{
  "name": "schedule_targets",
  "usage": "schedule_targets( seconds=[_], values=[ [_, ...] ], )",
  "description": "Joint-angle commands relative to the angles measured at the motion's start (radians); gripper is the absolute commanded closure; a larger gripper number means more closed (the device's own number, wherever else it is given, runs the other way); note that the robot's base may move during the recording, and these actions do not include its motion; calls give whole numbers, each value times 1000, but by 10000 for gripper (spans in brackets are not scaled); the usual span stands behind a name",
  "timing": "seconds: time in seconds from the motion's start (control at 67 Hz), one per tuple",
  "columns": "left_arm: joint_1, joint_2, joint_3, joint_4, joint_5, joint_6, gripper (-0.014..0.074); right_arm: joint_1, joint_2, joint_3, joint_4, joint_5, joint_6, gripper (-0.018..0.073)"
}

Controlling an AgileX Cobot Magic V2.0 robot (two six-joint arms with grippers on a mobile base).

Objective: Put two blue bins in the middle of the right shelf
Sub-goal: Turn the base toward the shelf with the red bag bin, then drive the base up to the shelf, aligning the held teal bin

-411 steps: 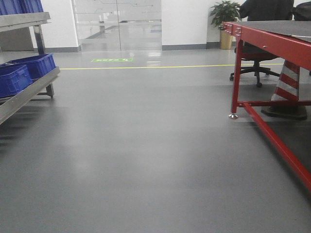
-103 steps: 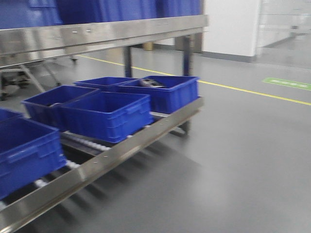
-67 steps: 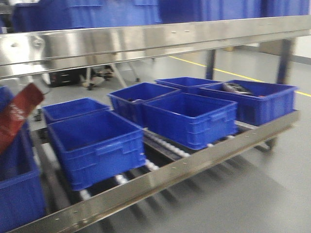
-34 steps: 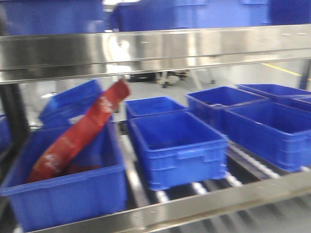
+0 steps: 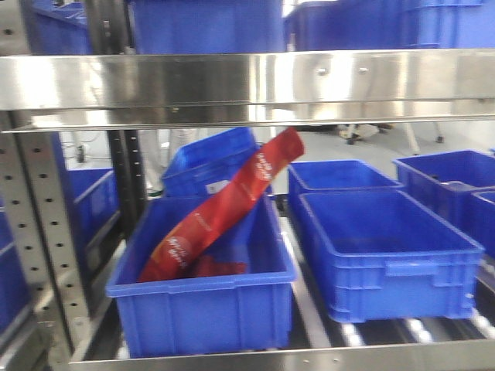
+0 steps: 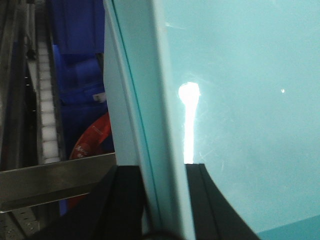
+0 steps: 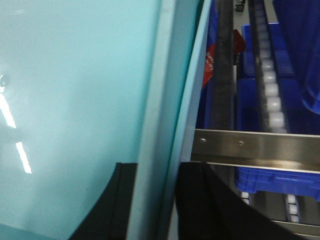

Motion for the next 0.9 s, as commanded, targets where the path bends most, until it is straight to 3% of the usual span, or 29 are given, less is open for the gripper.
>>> schedule_targets(
  seconds=[0.0,0.881],
  values=[
    [-6,-30,-20,-55,-60,26,707,-6,-10,-11,-30,-88,6,721],
    [-6,-30,-20,-55,-60,26,707,-6,-10,-11,-30,-88,6,721]
  ],
)
